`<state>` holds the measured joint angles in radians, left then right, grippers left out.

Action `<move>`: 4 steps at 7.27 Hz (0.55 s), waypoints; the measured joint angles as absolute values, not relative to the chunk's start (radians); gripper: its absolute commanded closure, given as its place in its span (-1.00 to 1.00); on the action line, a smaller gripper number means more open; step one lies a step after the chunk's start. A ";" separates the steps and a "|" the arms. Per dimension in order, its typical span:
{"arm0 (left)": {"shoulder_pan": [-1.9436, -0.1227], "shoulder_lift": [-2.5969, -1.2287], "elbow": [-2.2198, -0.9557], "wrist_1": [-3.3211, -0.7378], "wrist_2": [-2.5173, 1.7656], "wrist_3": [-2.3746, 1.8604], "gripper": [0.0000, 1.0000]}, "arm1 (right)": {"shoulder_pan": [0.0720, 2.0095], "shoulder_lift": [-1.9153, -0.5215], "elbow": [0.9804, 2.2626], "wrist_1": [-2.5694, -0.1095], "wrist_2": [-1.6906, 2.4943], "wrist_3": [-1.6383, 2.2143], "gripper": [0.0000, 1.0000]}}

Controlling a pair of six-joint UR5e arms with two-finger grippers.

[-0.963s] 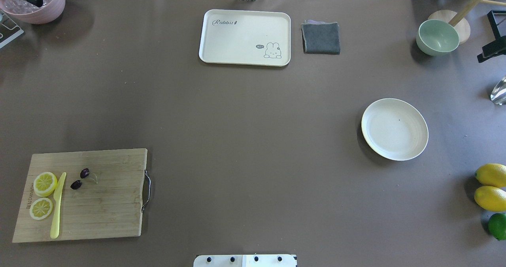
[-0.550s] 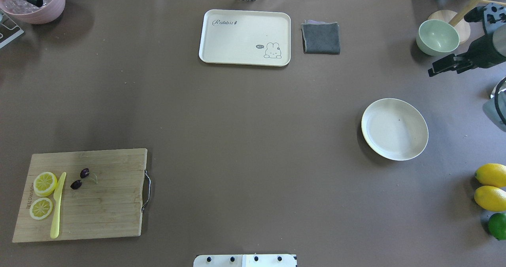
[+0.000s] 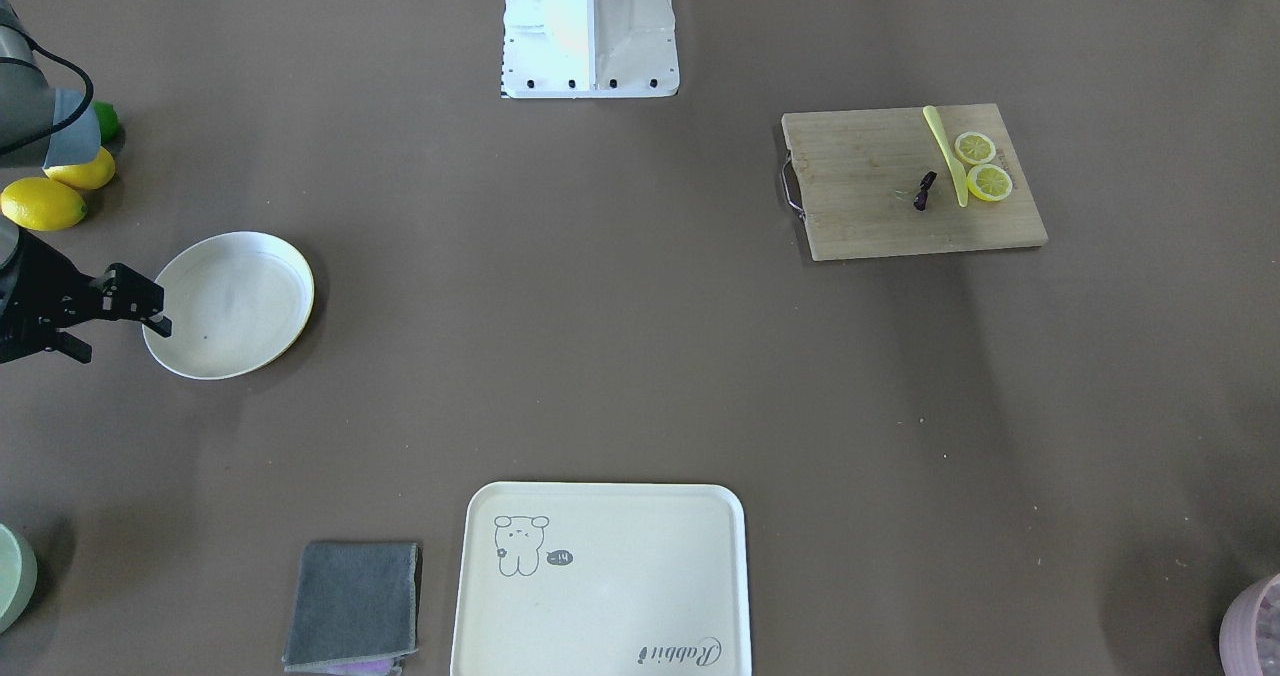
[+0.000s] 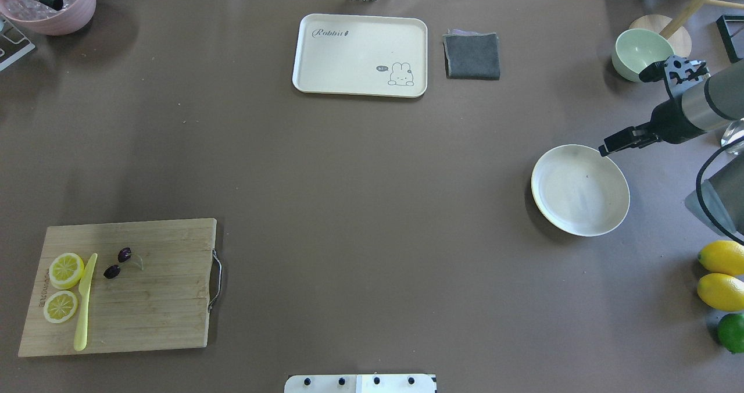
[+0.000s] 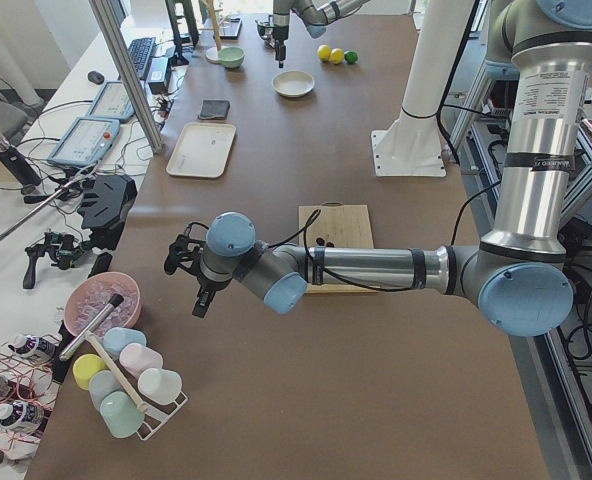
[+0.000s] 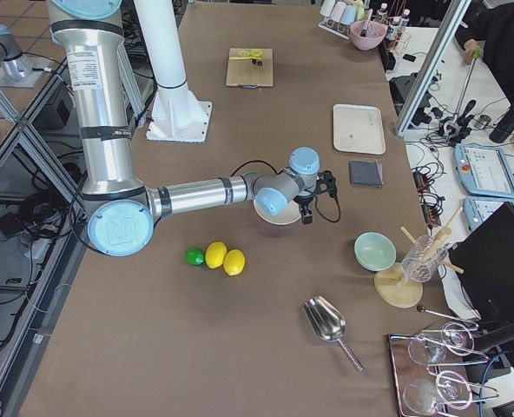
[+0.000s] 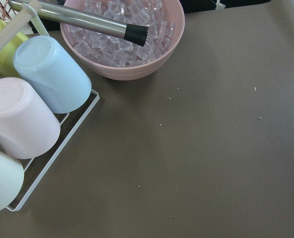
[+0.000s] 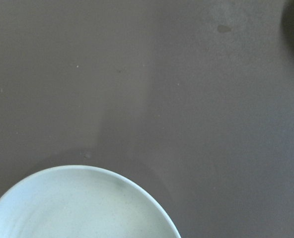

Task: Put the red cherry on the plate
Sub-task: 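Reach the right gripper to the white plate rim and grip it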

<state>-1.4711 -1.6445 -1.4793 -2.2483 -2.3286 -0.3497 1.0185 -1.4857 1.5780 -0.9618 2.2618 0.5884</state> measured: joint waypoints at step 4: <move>-1.471 -1.644 -1.479 -2.251 -2.329 -0.351 -0.96 | 0.958 -1.557 1.571 -0.873 2.224 0.590 0.77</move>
<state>-1.4711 -1.6444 -1.4791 -2.2507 -2.3286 -0.3513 0.9581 -1.5566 1.5712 -0.8726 2.2240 0.5897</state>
